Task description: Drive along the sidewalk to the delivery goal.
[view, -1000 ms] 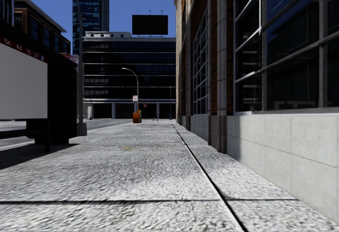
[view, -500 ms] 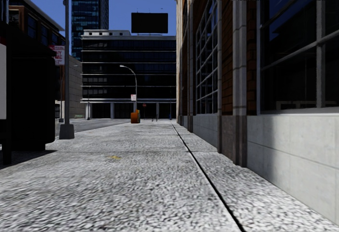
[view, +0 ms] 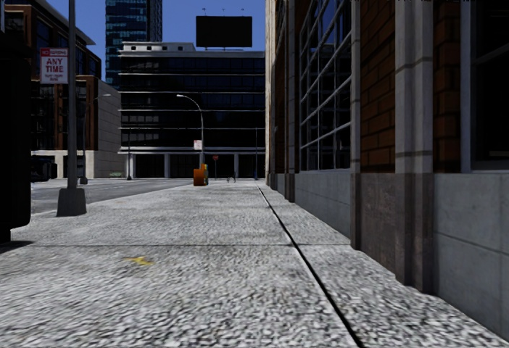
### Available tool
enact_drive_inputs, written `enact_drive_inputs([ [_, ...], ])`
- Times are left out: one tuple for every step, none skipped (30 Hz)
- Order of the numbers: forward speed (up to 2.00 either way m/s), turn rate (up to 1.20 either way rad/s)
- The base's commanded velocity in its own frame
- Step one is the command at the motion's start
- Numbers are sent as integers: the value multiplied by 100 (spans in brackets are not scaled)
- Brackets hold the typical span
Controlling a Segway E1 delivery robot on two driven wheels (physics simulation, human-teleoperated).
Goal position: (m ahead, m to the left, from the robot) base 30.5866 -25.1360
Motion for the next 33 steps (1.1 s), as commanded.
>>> enact_drive_inputs([
  [200, 0],
  [200, 0],
  [200, 0],
  [200, 0],
  [200, 0],
  [200, 0],
  [200, 0],
  [200, 0],
  [200, 0],
  [200, 0],
  [200, 0],
  [200, 0],
  [200, 0],
  [200, 0],
  [200, 0],
  [200, 0],
  [200, 0],
  [200, 0],
  [200, 0],
  [200, 0],
  [200, 0],
  [200, 0],
  [200, 0],
  [200, 0],
  [200, 0],
  [200, 0],
  [200, 0],
  [200, 0],
  [200, 0],
  [200, 0],
  [200, 0],
  [200, 0],
  [200, 0],
])
